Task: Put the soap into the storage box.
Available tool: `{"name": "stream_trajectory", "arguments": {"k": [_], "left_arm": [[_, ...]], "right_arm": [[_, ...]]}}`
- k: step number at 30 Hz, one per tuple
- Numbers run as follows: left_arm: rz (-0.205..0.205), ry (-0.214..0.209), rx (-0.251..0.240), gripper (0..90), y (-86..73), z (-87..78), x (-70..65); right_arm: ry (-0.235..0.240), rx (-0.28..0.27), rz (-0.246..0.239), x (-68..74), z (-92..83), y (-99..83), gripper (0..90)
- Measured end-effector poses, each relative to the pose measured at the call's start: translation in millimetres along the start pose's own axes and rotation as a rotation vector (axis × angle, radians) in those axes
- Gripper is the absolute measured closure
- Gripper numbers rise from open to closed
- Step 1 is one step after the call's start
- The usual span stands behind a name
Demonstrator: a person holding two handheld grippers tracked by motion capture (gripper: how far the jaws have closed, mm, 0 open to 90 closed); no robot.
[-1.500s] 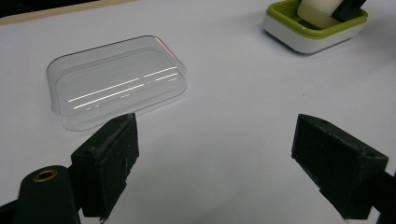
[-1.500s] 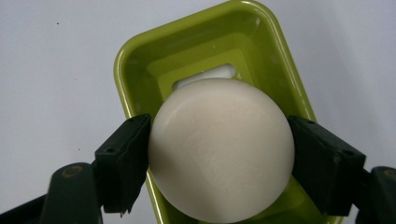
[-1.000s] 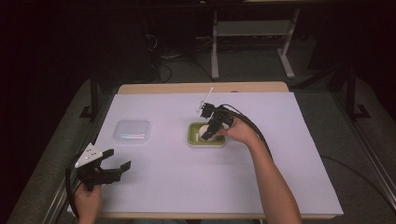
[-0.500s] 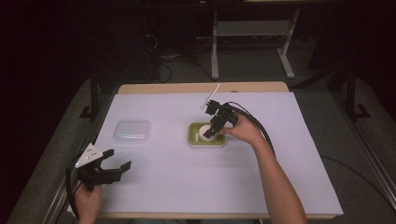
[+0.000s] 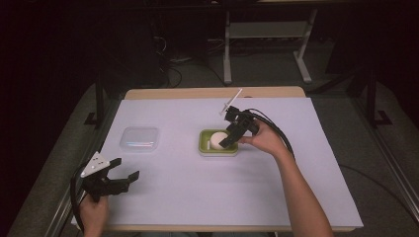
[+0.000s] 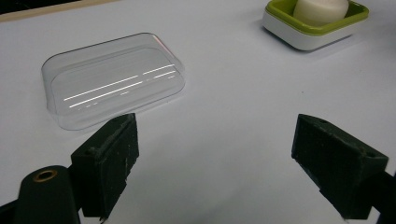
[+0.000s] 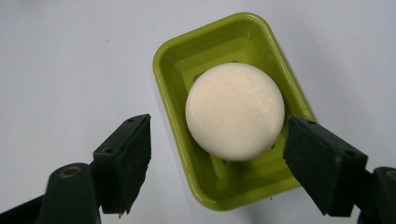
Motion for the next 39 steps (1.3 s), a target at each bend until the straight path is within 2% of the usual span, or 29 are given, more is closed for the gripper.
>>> {"name": "stream_trajectory", "arguments": {"k": [4,6,12,18,21,31,34,36,39], "left_arm": [[-0.006,0.001,0.004,14.5,-0.5,0.4,0.0],[-0.003,0.0,0.002,14.5,-0.3,0.2,-0.1],[-0.002,0.001,0.003,14.5,-0.4,0.4,-0.2],[0.005,0.002,0.009,14.5,-0.5,0.3,-0.2],[0.004,0.001,0.009,14.5,-0.5,0.2,-0.2],[0.002,0.002,0.007,14.5,-0.7,0.6,0.1],[0.002,0.002,0.008,14.5,-1.0,0.8,0.1],[0.007,0.003,0.013,14.5,-1.1,0.7,0.2],[0.007,0.003,0.013,14.5,-1.2,0.9,0.0]], "right_arm": [[0.011,-0.029,0.002,3.9,-5.7,-1.9,22.9],[0.008,-0.033,-0.007,3.5,-6.1,-3.1,22.9],[0.011,-0.033,0.014,5.5,-9.1,-11.6,22.9],[0.013,-0.061,0.022,7.0,-16.1,-16.9,22.9],[-0.001,-0.069,0.015,7.8,-19.7,-22.3,22.9],[-0.002,-0.091,0.02,13.7,-28.3,-43.2,23.1],[0.003,-0.115,0.01,16.9,-32.8,-48.5,23.1],[0.007,-0.105,0.016,20.7,-35.6,-52.5,23.1],[0.004,-0.118,0.001,25.6,-39.1,-57.2,23.1]]}}
Point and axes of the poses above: each handheld gripper's, and its own axes: z roughly forward along the jaws, y roughly out of its top, x roughly to its left, the point moved 5 cm from there along z, roughly forward along the jaws, and after that the axes turned 7 degrees about -x, right-handed, at the moved point
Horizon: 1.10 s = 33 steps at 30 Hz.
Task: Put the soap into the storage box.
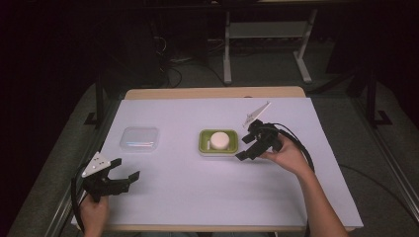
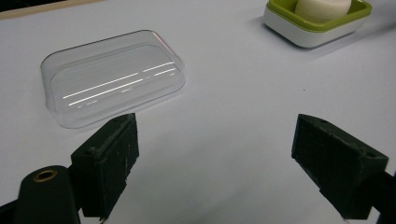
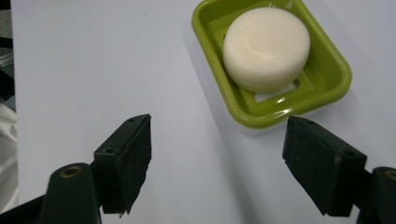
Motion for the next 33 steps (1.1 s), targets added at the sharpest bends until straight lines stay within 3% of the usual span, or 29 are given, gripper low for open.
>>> {"name": "stream_trajectory", "arguments": {"k": [9,19,25,33], "left_arm": [[-0.007,0.003,-0.005,14.5,-0.6,-0.1,0.9],[-0.007,0.002,-0.002,14.5,-1.1,0.6,0.0],[0.0,0.0,0.001,14.5,-1.3,0.9,0.0],[-0.006,0.002,-0.002,14.5,-1.1,0.5,-0.3]], "right_arm": [[-0.009,0.001,-0.021,9.9,-9.1,-11.0,23.2],[-0.013,0.012,0.007,21.0,-14.9,-29.1,23.1],[-0.013,0.004,-0.006,27.3,-17.4,-38.1,23.2],[-0.012,0.0,0.029,34.5,-18.9,-56.1,23.1]]}}
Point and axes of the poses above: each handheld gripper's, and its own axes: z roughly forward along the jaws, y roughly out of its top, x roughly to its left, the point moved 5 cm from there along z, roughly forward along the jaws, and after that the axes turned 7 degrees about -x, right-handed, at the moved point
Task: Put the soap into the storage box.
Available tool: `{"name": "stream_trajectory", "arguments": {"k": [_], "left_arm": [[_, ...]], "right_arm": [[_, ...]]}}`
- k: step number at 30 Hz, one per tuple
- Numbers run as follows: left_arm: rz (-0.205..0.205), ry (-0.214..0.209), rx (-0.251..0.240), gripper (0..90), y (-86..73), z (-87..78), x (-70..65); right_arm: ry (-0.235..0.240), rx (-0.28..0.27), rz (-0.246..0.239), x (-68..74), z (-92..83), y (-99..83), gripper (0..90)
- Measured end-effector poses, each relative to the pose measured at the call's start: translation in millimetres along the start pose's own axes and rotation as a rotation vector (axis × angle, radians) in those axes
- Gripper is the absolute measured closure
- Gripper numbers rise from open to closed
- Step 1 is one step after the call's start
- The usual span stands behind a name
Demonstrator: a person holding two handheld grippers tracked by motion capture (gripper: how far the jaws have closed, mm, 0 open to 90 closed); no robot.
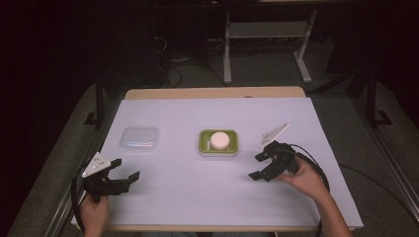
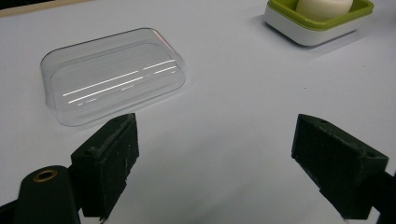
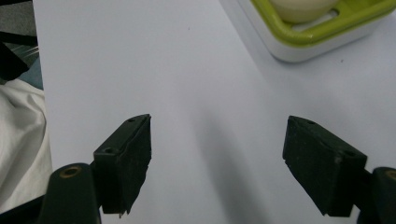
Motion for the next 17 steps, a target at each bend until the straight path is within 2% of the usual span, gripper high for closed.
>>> {"name": "stream_trajectory", "arguments": {"k": [2,8,14,17], "left_arm": [[-0.001,0.0,0.002,14.5,-0.3,0.2,0.0],[0.01,0.001,0.004,14.5,-0.3,0.1,-0.6],[0.01,0.002,0.005,14.5,-0.7,1.1,-1.5],[0.012,0.001,0.004,14.5,0.1,1.8,-1.9]], "right_arm": [[-0.007,0.002,-0.001,2.1,0.3,-6.5,23.1],[-0.011,-0.011,0.049,10.9,-3.3,-24.6,23.1],[-0.042,-0.029,0.064,22.4,-5.7,-49.0,21.0],[-0.053,-0.033,0.094,29.3,-5.9,-58.9,19.8]]}}
Point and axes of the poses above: each handheld gripper's, and its own axes: z roughly forward along the jaws, y roughly out of its top, x roughly to its left, the point moved 5 cm from there along z, roughly forward along the jaws, and after that the axes turned 7 degrees about -x, right-handed, at the moved point
